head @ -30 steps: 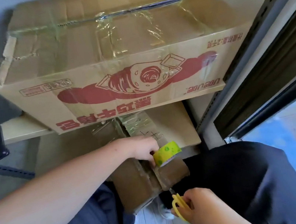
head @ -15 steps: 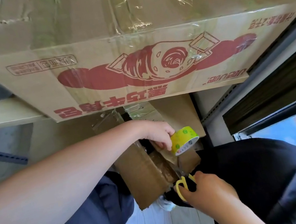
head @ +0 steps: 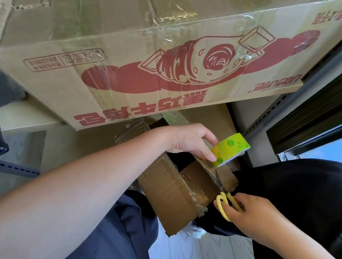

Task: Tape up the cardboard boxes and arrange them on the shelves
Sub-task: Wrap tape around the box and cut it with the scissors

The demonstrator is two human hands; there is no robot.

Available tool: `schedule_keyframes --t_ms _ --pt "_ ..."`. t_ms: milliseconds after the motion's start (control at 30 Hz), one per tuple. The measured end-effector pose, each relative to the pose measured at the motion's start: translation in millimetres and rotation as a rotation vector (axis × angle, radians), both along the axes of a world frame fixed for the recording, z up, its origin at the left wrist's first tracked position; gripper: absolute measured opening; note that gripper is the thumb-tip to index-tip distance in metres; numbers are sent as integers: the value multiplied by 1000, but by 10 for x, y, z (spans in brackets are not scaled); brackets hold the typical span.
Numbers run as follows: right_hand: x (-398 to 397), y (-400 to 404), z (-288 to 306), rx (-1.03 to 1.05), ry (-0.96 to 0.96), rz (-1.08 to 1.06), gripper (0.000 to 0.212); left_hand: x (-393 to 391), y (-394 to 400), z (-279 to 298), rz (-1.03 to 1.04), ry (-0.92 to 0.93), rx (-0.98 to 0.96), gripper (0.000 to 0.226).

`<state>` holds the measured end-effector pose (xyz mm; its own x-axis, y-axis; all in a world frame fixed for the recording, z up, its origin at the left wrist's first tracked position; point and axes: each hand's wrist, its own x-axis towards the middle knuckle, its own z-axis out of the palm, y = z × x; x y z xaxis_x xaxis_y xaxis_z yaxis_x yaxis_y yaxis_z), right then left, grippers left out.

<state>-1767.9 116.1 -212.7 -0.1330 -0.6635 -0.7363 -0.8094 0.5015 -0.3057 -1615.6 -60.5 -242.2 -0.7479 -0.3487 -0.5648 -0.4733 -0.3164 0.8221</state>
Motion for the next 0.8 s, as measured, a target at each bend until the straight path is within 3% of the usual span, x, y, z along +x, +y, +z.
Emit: schedule_keyframes --t_ms 333,800 --pt "-64 -7 189 13 -60 -87 49 -60 5 -20 122 49 141 37" --pt "-37 36 365 -56 19 -133 48 -121 -2 27 110 51 209 30"
